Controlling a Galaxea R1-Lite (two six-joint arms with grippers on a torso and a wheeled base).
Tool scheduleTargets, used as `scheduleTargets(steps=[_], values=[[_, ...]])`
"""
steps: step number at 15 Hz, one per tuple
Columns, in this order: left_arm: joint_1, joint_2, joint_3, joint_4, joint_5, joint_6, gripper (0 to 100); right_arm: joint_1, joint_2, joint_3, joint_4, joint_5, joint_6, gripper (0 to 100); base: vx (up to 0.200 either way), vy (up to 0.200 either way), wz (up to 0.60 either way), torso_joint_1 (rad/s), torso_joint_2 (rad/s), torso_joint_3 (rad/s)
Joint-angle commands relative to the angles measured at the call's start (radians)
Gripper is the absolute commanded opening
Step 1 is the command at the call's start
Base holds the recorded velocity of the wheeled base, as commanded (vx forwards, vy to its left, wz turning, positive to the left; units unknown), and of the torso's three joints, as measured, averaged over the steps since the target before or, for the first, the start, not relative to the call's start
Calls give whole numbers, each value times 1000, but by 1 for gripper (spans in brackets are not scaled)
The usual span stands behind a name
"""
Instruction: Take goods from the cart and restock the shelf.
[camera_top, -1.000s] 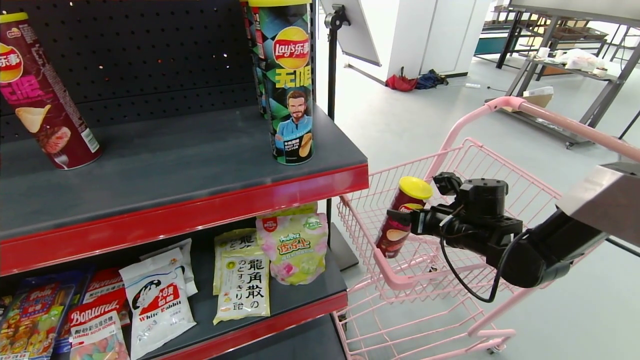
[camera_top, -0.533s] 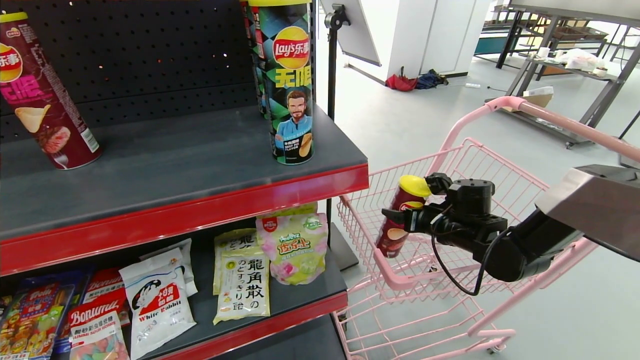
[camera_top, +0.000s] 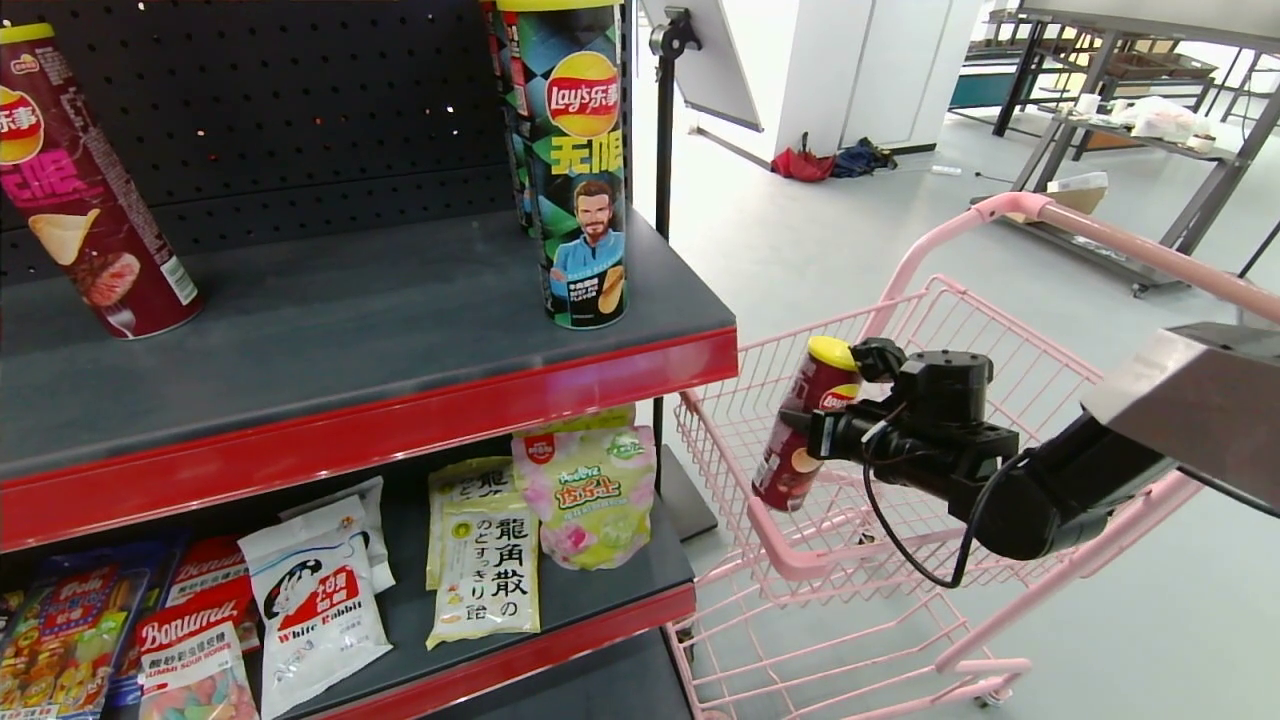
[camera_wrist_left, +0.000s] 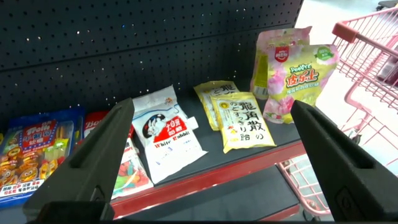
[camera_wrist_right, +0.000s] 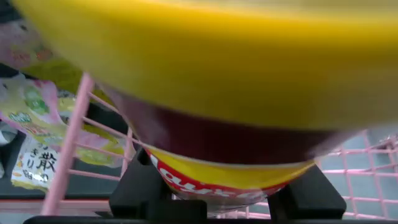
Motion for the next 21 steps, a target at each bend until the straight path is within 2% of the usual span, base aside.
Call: scheduleTargets(steps=[1, 3, 5, 7, 8, 9, 11, 12, 14, 16, 21], values=[[0, 2, 0, 0, 0, 0, 100, -27, -189, -41, 63, -4, -20, 0, 0, 0, 0, 0, 0, 0], [0, 2, 0, 0, -1, 0, 100, -78, -354, -110, 218, -3, -79, 0, 0, 0, 0, 0, 0, 0], [0, 2, 0, 0, -1, 0, 100, -129, -562, -185, 459, -4, -137, 0, 0, 0, 0, 0, 0, 0], [0, 2, 0, 0, -1, 0, 100, -159, -736, -171, 649, -56, -185, 0, 0, 0, 0, 0, 0, 0], [0, 2, 0, 0, -3, -2, 100, -175, -907, -131, 830, -127, -247, 0, 0, 0, 0, 0, 0, 0], [0, 2, 0, 0, -3, -2, 100, -184, -960, -107, 877, -121, -247, 0, 0, 0, 0, 0, 0, 0], [0, 2, 0, 0, -3, -2, 100, -205, -1230, 103, 936, -147, -226, 0, 0, 0, 0, 0, 0, 0], [0, 2, 0, 0, -3, -2, 100, -225, -1322, 153, 986, -165, -238, 0, 0, 0, 0, 0, 0, 0], [0, 2, 0, 0, -3, -2, 100, -247, -1490, 130, 1242, -161, -254, 0, 0, 0, 0, 0, 0, 0], [0, 2, 0, 0, -3, -2, 100, -259, -1588, 125, 1393, -175, -269, 0, 0, 0, 0, 0, 0, 0], [0, 2, 0, 0, -3, -2, 100, -261, -1675, 177, 1400, -176, -272, 0, 0, 0, 0, 0, 0, 0]])
